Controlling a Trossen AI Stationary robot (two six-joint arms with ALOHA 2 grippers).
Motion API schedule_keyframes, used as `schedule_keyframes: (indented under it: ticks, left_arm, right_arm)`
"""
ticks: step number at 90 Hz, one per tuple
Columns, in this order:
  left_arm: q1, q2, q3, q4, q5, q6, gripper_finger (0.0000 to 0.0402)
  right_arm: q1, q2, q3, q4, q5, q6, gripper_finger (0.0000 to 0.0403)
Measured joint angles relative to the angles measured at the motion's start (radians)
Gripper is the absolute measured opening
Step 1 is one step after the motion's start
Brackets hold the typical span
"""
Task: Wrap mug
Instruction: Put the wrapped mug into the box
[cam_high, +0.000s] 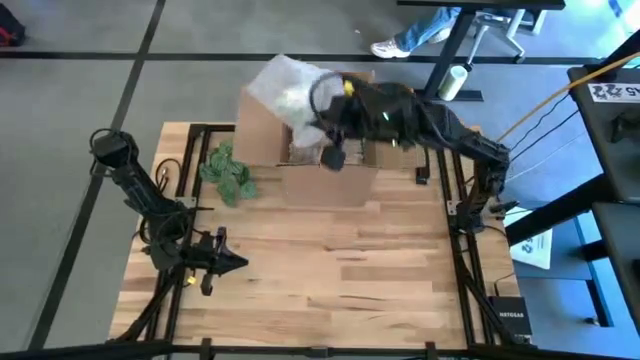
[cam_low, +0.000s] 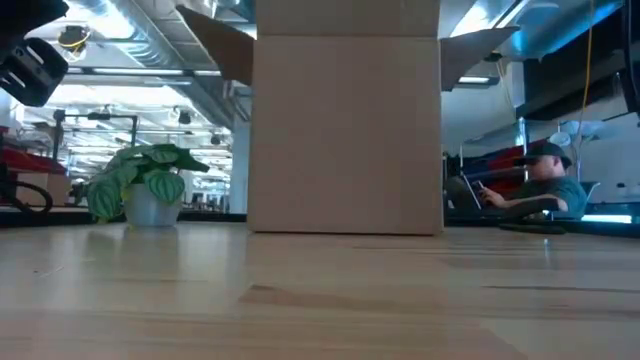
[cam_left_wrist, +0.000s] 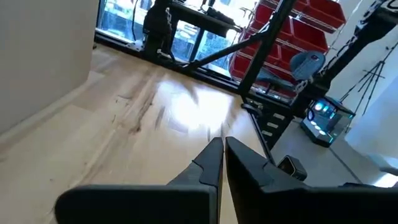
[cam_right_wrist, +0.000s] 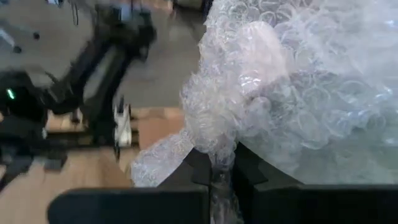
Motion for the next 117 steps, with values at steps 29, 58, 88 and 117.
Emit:
schedule_keyframes:
  ticks: [29,58,88,117]
  left_arm:
    - [0.051,0.0,0.0,-0.024,-0.02,-0.047,0.0]
    - [0.169,-0.004,0.0,-0.025,-0.005,-0.058,0.0]
    - [0.22,-0.007,0.0,-0.028,0.072,-0.045,0.0]
    - [0.22,-0.007,0.0,-0.029,0.072,-0.037,0.0]
  right_arm:
    - [-0.141,0.051,0.001,-0.286,-0.267,-0.056,0.0]
    - [-0.16,0.171,-0.002,-0.526,-0.321,-0.123,0.0]
    - [-0.204,0.262,0.0,-0.472,-0.389,-0.149,0.0]
    - [-0.23,0.346,0.005,-0.491,-0.425,-0.146,0.0]
